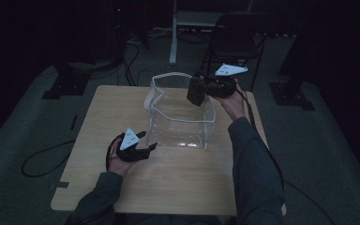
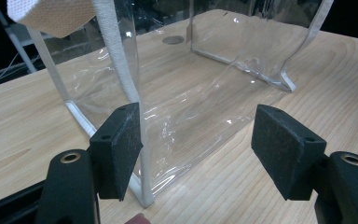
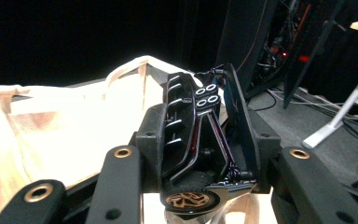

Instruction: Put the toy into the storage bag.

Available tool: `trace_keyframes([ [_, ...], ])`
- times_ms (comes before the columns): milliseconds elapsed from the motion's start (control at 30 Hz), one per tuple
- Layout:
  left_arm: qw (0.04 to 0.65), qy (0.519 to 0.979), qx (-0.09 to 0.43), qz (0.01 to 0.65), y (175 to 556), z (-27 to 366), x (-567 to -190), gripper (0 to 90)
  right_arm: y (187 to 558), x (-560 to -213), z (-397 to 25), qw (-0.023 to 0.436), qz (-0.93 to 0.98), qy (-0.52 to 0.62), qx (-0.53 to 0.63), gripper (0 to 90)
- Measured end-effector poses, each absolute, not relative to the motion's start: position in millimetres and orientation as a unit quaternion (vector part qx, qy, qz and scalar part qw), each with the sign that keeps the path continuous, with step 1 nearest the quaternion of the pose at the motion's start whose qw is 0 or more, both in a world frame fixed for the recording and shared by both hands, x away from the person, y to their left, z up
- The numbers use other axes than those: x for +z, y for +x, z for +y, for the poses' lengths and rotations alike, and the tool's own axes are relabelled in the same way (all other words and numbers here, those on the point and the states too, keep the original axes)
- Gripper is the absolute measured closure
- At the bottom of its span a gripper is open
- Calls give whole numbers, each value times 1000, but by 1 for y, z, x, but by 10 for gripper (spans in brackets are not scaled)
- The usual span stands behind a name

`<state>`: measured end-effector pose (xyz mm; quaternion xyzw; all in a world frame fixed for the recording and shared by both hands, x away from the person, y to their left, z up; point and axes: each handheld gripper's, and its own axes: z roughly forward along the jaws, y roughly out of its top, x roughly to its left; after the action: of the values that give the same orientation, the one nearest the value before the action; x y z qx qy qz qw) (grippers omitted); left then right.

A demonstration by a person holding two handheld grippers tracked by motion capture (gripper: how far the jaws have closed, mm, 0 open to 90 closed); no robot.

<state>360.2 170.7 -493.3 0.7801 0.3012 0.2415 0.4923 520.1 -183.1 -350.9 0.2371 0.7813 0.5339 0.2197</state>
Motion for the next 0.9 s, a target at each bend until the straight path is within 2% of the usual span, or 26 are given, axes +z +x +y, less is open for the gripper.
trace_keyframes([
  [333,494,778,243,303,359,174,-492,334,535,-337,-167,235,789,233,517,586],
  [700,491,779,245,304,358,175,-493,333,556,-342,-167,235,793,243,507,586],
  [900,492,778,244,305,356,175,-493,333,550,-344,-161,252,824,210,461,586],
])
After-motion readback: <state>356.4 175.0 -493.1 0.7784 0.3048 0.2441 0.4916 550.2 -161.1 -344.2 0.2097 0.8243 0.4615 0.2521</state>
